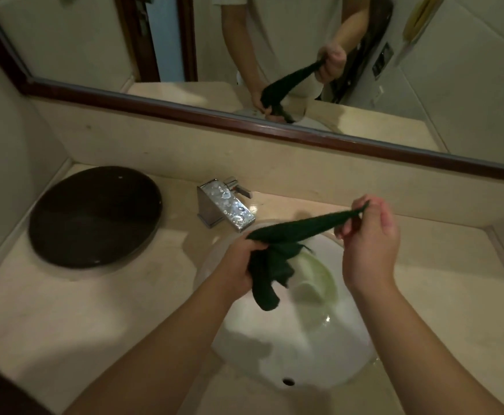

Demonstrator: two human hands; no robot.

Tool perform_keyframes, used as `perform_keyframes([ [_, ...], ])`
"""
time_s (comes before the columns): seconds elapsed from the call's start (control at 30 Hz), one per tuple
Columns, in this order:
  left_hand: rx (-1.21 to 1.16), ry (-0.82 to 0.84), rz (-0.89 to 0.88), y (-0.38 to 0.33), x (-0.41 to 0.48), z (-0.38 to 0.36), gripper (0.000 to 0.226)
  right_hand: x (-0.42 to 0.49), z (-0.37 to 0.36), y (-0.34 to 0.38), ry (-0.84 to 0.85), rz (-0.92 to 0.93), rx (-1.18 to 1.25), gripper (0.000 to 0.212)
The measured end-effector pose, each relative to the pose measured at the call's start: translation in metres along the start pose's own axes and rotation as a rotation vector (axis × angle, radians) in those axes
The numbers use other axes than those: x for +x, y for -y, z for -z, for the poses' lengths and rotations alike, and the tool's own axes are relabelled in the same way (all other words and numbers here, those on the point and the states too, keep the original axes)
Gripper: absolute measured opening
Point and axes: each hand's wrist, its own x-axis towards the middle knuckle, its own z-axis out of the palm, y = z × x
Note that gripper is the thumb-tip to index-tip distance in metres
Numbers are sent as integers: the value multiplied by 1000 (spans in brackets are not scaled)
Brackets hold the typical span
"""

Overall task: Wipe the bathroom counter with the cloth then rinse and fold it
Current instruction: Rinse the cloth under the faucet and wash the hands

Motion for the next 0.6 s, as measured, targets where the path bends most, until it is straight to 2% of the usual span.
perform_keyframes([
  [0.03, -128, -7, 16, -2, 2, 6, 35, -3, 3, -17, 4, -90, -118, 32],
  [0.07, -210, -19, 24, -3, 4, 11, 34, -7, 6, -35, 77, -196, -333, 30],
  [0.13, -307, -49, 55, 2, 9, 22, 38, -16, 11, -68, 437, -413, -805, 28],
  [0.17, -353, -64, 78, 6, 11, 27, 42, -16, 10, -78, 577, -474, -952, 27],
  [0.2, -384, -85, 94, 10, 12, 33, 42, -13, 7, -83, 631, -481, -1023, 24],
  [0.23, -401, -108, 103, 13, 13, 38, 38, -6, 1, -85, 603, -442, -1044, 23],
  [0.33, -447, -200, 134, 15, 14, 54, 26, 28, -24, -79, 352, -199, -1040, 22],
  [0.37, -454, -230, 144, 14, 16, 58, 25, 39, -37, -76, 325, -132, -1010, 20],
  [0.43, -444, -269, 159, 11, 20, 62, 21, 57, -64, -74, 387, -99, -916, 14],
  [0.5, -403, -296, 176, 8, 25, 62, 22, 70, -90, -77, 515, -123, -906, 23],
  [0.6, -379, -310, 198, 4, 35, 59, 35, 81, -116, -91, 661, -19, -1109, 31],
])
